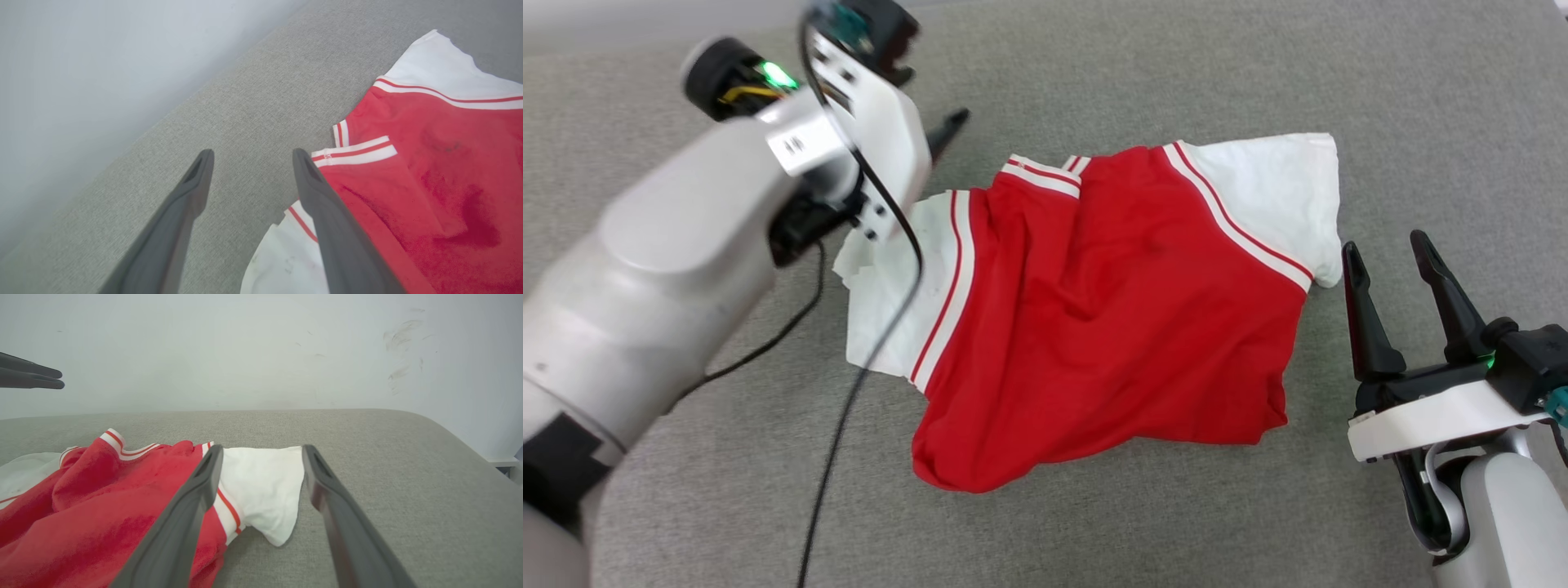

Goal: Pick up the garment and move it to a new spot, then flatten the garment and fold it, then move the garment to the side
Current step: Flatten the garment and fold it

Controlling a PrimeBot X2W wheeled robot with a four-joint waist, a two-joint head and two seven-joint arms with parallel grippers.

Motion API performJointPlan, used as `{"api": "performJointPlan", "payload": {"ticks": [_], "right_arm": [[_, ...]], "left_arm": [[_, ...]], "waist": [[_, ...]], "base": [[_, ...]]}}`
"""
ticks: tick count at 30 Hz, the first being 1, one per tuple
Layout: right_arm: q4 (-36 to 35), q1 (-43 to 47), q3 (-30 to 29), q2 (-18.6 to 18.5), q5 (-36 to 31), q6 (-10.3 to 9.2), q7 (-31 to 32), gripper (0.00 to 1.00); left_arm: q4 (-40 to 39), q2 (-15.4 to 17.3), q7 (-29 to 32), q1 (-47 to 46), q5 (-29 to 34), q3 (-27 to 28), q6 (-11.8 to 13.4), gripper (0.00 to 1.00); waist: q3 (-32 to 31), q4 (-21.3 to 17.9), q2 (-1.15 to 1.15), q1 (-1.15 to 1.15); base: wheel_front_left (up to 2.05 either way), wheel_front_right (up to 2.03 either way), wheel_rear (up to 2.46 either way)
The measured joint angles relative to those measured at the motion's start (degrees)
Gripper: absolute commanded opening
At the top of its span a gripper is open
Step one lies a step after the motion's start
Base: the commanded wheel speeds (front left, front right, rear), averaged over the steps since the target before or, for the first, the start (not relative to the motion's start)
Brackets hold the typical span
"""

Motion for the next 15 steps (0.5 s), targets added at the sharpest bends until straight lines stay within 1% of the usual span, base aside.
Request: {"api": "performJointPlan", "payload": {"ticks": [4,9,12,15], "right_arm": [[-0.38,0.18,-0.07,-0.04,-0.01,0.0,0.43,1.0],[-0.96,0.68,-0.08,-0.2,0.04,0.0,0.69,1.0],[-1.32,0.77,-0.15,-0.29,0.04,0.0,0.73,1.0],[-1.65,0.81,-0.29,-0.35,0.05,0.0,0.78,1.0]], "left_arm": [[-0.96,2.69,5.88,-1.7,-3.26,-0.13,-0.01,1.0],[-2.33,5.67,16.88,-2.19,-8.67,-0.86,0.0,1.0],[-3.0,7.05,21.57,-2.32,-9.05,-1.75,0.0,1.0],[-3.54,7.8,24.37,-1.64,-9.02,-2.16,0.0,1.0]], "waist": [[-0.98,0.82,0.0,0.0],[-1.25,1.04,0.0,0.0],[-1.0,1.01,0.0,0.0],[-0.6,0.92,0.0,0.0]], "base": [[0.0,0.0,0.0],[0.0,0.0,0.0],[0.0,0.0,0.0],[0.0,0.0,0.0]]}}
